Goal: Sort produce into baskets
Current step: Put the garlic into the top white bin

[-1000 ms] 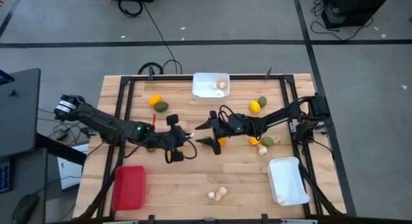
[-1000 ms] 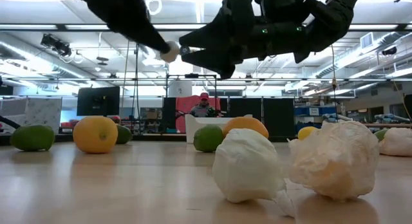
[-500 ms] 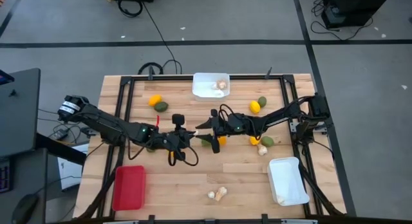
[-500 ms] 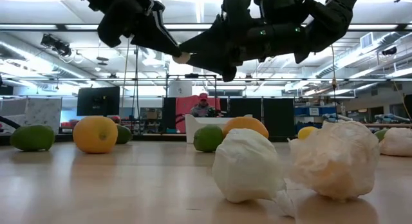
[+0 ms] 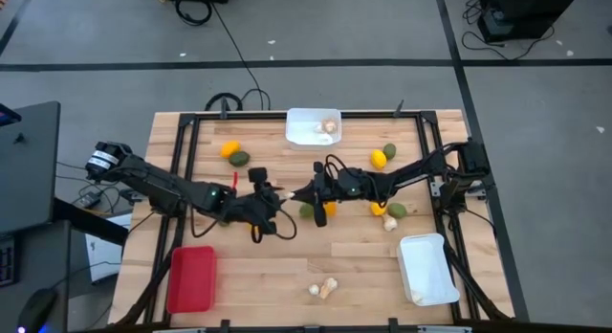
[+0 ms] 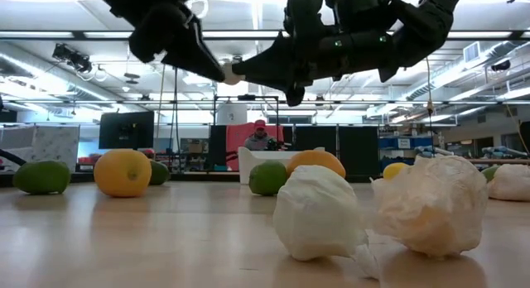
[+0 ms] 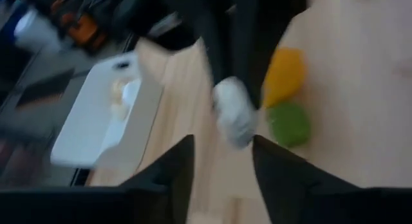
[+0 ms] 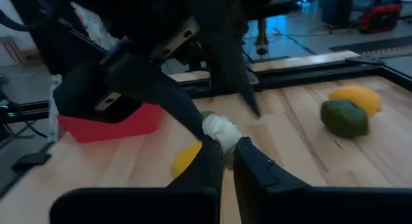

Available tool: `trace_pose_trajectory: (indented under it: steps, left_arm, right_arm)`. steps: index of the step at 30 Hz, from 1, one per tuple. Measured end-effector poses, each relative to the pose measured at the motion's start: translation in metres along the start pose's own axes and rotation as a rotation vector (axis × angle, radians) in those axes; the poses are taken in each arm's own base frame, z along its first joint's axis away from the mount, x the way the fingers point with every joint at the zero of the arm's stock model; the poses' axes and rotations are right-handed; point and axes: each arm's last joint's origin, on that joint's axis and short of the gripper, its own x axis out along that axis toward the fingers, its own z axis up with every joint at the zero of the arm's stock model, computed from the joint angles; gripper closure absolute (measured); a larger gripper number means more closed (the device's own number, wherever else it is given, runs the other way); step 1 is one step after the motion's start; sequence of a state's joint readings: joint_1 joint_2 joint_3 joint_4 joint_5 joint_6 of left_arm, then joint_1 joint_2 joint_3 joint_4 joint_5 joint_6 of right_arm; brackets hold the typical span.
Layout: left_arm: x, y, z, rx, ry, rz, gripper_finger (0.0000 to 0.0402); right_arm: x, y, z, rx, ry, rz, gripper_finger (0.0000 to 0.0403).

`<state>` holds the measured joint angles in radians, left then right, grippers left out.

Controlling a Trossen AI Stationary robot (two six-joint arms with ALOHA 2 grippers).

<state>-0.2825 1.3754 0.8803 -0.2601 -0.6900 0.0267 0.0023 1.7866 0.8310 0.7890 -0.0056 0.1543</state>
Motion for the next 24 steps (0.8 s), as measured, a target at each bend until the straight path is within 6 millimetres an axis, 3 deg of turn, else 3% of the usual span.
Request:
trace_pose_trajectory:
  steps: [4,8,13,20,24]
  left_arm:
    - [0.005,0.008,-0.012,-0.076,0.106,0.047,0.0174]
    - [0.012,0.01,-0.026,-0.122,0.15,0.071,0.0142]
    - [0.024,0.013,-0.038,-0.188,0.106,0.129,0.0136]
    - [0.033,0.016,-0.047,-0.259,0.043,0.158,0.0136]
    - [0.035,0.017,-0.048,-0.291,0.006,0.161,0.0136]
  right_arm:
    - [-0.001,-0.019,-0.003,0.004,0.045,-0.136,0.0378]
    - [-0.005,-0.055,0.004,0.049,0.17,-0.328,0.0379]
    - [-0.007,-0.097,0.027,0.024,0.367,-0.479,0.0379]
    - [-0.021,-0.154,0.066,0.043,0.447,-0.677,0.0379]
    - [-0.039,-0.185,0.071,0.093,0.48,-0.751,0.0365]
